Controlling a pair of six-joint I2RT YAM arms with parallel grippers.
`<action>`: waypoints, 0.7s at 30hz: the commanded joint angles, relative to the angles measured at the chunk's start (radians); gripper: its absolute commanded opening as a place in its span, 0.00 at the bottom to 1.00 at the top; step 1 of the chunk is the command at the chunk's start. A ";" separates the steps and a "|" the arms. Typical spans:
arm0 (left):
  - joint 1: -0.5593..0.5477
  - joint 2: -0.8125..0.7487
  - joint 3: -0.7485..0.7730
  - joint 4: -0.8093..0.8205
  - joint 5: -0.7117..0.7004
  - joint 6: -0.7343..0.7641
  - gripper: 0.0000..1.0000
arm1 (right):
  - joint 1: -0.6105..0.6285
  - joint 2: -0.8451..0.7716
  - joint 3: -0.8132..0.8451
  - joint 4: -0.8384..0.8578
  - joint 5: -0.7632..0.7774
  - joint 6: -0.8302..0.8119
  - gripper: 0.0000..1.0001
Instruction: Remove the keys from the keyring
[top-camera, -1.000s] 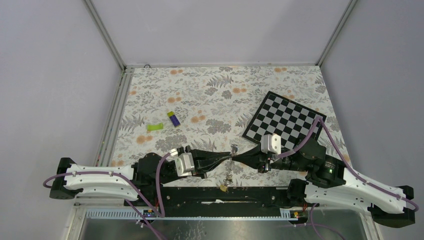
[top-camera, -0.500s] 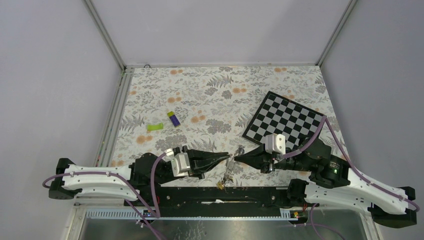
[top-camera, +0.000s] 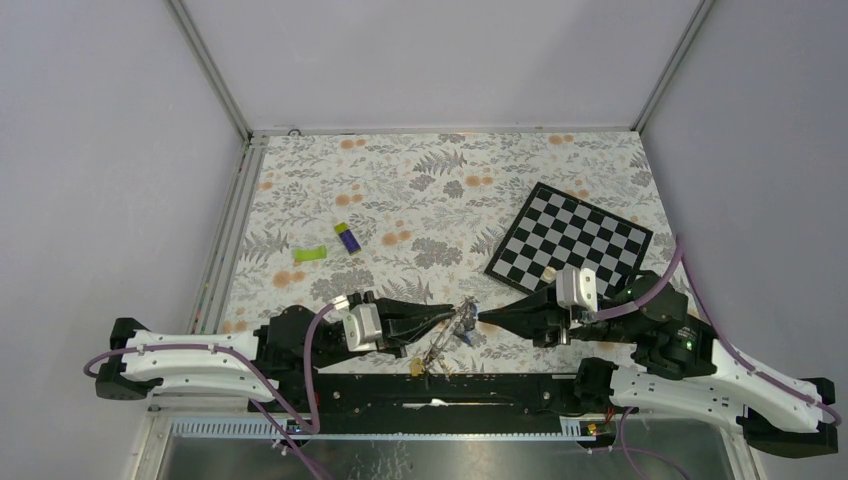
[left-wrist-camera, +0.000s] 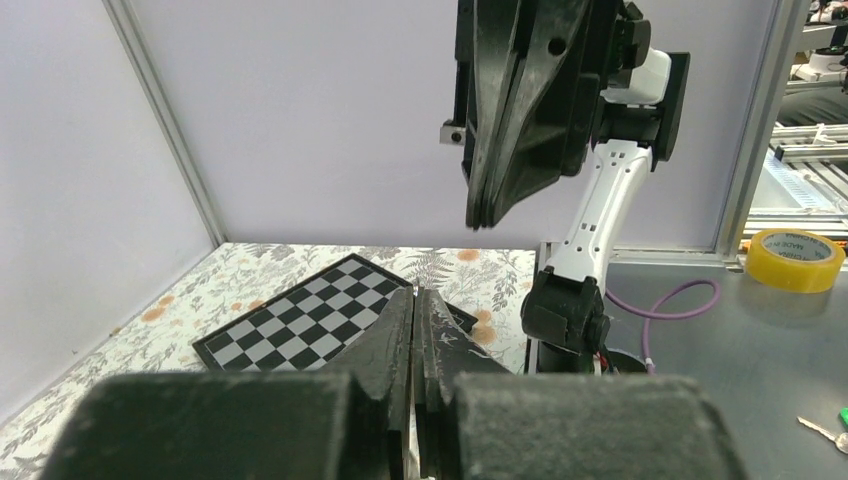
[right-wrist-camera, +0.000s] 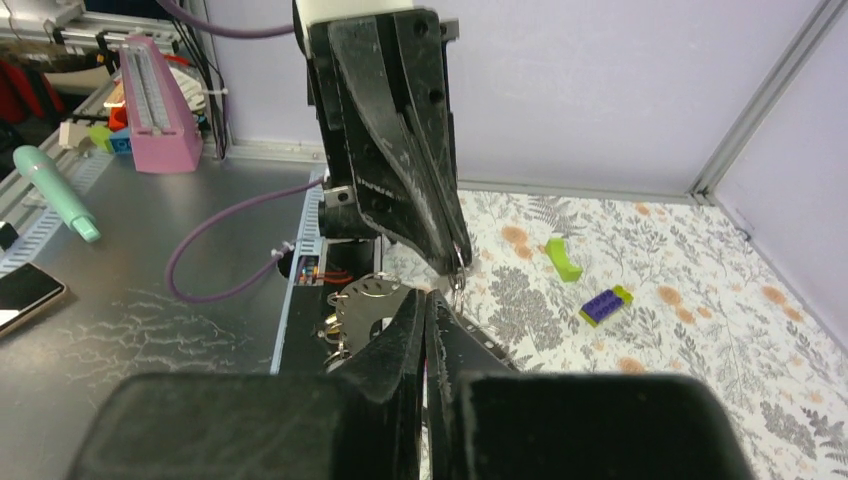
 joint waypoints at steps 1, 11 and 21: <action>0.000 -0.011 0.008 0.064 -0.017 -0.020 0.00 | 0.003 -0.004 0.040 0.090 -0.020 0.019 0.00; 0.000 -0.002 0.028 0.066 -0.001 -0.013 0.00 | 0.004 -0.007 -0.030 0.074 0.053 0.031 0.23; 0.000 0.007 0.039 0.078 0.019 -0.010 0.00 | 0.003 0.019 -0.089 0.110 0.046 0.026 0.32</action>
